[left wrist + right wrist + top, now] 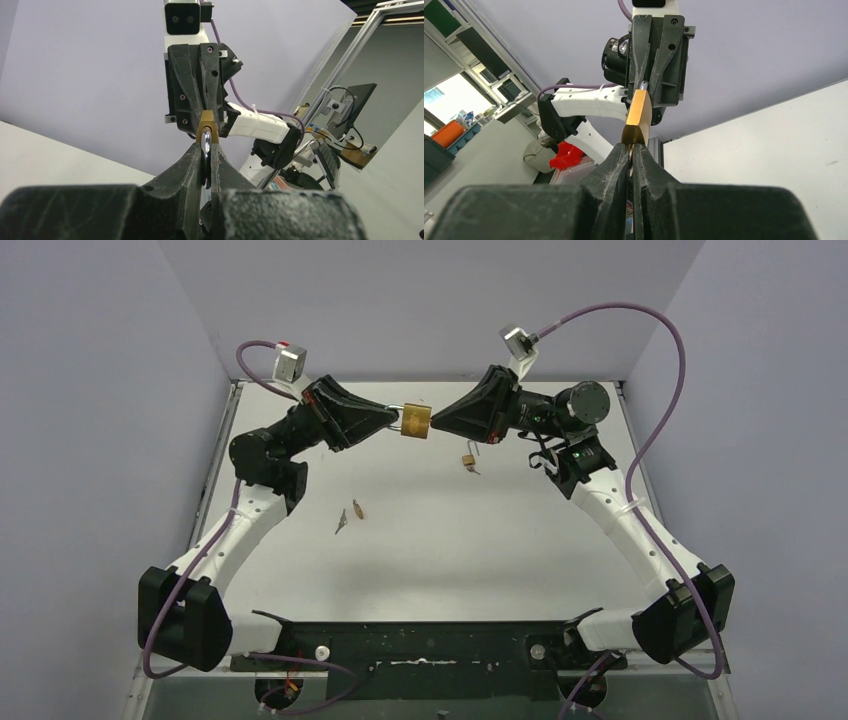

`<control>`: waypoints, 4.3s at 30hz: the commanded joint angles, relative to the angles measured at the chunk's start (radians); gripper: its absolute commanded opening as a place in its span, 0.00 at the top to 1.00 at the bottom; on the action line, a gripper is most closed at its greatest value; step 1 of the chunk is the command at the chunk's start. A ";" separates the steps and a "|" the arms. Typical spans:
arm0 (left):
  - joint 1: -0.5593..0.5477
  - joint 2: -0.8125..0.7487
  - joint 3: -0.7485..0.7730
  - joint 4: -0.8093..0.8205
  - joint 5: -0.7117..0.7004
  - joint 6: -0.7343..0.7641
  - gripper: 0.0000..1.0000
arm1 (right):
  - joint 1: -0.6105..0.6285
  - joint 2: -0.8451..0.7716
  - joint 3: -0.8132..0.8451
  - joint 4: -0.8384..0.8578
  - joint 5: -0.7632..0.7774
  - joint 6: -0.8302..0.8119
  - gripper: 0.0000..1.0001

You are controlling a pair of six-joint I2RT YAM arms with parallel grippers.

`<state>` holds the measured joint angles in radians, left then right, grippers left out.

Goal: Lock with the key
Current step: Lock the lock, then place the lock at the center of the board.

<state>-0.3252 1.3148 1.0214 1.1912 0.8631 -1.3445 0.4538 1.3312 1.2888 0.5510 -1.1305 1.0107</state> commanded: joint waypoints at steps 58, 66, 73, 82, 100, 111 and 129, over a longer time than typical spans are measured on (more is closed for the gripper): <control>-0.333 -0.014 0.012 -1.412 -1.303 0.842 1.00 | 0.200 0.001 -0.121 -0.826 1.004 -0.766 1.00; -0.333 0.067 0.018 -1.396 -1.304 0.778 1.00 | 0.197 0.143 -0.153 -0.670 0.947 -0.686 1.00; -0.333 0.141 0.002 -1.358 -1.288 0.731 1.00 | 0.195 0.252 -0.146 -0.571 0.915 -0.644 1.00; -0.333 0.207 -0.006 -1.292 -1.290 0.717 1.00 | 0.192 0.388 -0.123 -0.512 0.879 -0.636 1.00; -0.333 0.323 0.002 -1.261 -1.275 0.661 1.00 | 0.187 0.588 -0.065 -0.440 0.812 -0.608 1.00; -0.333 0.370 0.031 -1.305 -1.258 0.637 1.00 | 0.178 0.650 -0.055 -0.403 0.785 -0.573 0.96; -0.331 0.366 0.065 -1.380 -1.246 0.644 0.68 | 0.161 0.652 -0.049 -0.435 0.779 -0.580 0.58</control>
<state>-0.6575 1.7012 1.0454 -0.1860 -0.3695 -0.6987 0.6235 1.9938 1.1995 0.0891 -0.3573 0.4393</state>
